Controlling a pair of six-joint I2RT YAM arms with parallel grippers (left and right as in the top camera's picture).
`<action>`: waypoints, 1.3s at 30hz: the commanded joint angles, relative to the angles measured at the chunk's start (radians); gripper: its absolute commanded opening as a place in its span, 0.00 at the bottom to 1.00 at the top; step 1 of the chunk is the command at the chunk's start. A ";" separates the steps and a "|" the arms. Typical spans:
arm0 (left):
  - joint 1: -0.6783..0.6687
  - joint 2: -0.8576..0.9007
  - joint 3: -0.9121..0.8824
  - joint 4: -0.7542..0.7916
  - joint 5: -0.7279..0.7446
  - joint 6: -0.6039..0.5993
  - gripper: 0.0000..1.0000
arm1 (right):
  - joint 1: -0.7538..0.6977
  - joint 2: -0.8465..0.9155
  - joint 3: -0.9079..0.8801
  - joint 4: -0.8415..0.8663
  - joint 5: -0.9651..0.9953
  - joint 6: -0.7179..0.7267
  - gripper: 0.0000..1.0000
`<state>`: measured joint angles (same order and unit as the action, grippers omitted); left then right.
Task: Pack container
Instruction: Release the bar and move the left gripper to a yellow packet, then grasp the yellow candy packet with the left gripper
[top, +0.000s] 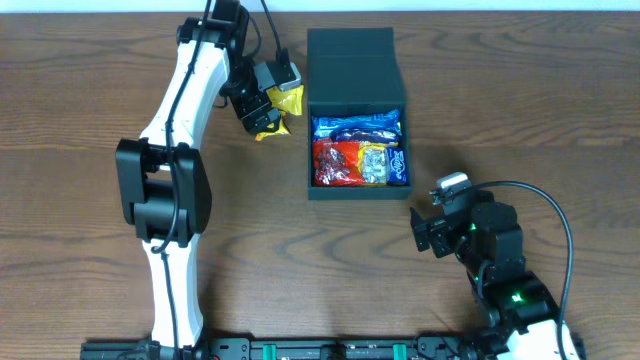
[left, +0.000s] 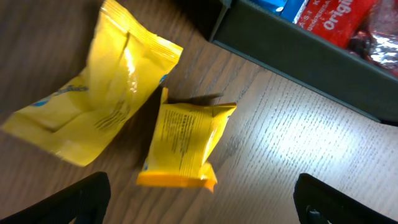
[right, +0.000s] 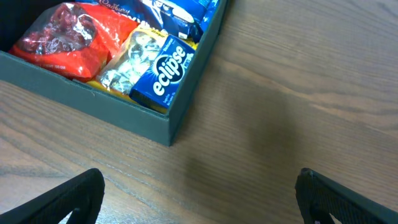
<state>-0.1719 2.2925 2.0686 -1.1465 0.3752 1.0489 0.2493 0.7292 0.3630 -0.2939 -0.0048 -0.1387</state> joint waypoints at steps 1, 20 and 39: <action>0.003 0.049 -0.020 -0.001 0.018 0.013 0.95 | -0.013 -0.003 -0.004 0.001 -0.003 0.011 0.99; 0.005 0.180 -0.031 0.097 0.018 -0.003 0.99 | -0.013 -0.002 -0.004 0.001 -0.003 0.010 0.99; -0.007 0.182 -0.031 0.097 -0.080 -0.089 0.66 | -0.013 -0.002 -0.004 0.001 -0.003 0.010 0.99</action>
<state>-0.1745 2.4420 2.0441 -1.0393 0.3256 0.9833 0.2493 0.7292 0.3630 -0.2939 -0.0048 -0.1387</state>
